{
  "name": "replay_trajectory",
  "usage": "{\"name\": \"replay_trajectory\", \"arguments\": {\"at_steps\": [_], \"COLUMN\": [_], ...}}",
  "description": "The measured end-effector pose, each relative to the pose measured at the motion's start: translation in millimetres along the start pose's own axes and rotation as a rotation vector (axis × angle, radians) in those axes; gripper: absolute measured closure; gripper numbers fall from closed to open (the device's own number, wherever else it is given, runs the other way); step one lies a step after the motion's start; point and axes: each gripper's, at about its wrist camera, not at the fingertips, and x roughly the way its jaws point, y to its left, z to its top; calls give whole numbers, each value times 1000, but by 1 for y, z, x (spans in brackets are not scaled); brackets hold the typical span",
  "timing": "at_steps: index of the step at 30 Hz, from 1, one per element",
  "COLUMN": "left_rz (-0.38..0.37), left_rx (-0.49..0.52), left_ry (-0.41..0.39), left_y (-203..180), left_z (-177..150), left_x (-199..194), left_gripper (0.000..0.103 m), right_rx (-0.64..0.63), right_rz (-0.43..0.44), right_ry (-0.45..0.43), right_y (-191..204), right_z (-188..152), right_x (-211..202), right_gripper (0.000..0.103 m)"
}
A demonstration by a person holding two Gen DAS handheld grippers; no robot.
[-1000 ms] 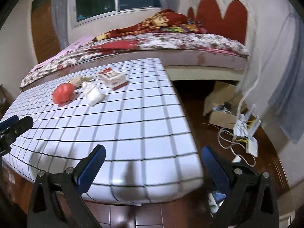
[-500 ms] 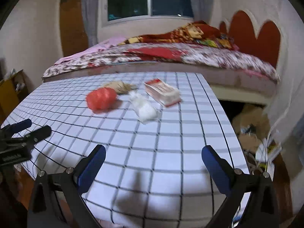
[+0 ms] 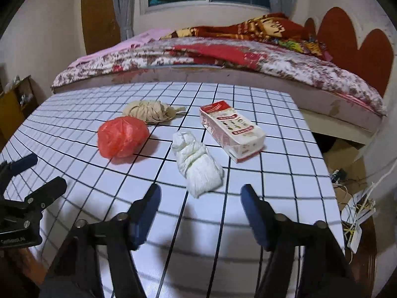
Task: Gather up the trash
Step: 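Grasp the red plastic bag with the left tool while the right tool grasps the white tissue, then carry the red bag and white tissue from the table over the black bin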
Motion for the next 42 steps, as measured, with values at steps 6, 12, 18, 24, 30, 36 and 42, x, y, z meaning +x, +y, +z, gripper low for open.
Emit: {"name": "replay_trajectory", "arguments": {"at_steps": [6, 12, 18, 24, 30, 36, 42], "left_rz": [-44, -74, -91, -94, -88, -82, -83], "left_rx": [-25, 3, -11, 31, 73, 107, 120], "left_ry": [9, 18, 80, 130, 102, 62, 12], "left_y": [-2, -12, -11, -18, -21, -24, -25], "left_z": [20, 40, 50, 42, 40, 35, 35], "left_x": [30, 54, 81, 92, 79, 59, 35], "left_gripper": [1, 1, 10, 27, 54, 59, 61], "right_rx": [-24, -37, -39, -48, -46, -19, -5], "right_rz": [47, 77, 113, 111, 132, 120, 106], "right_ry": [29, 53, 60, 83, 91, 46, -2], "right_y": [-2, -5, -6, -2, 2, 1, -1], "right_z": [8, 15, 19, 21, 18, 12, 10], "right_x": [28, 48, 56, 63, 59, 36, 7], "right_gripper": [36, 45, 49, 51, 68, 69, 69]}}
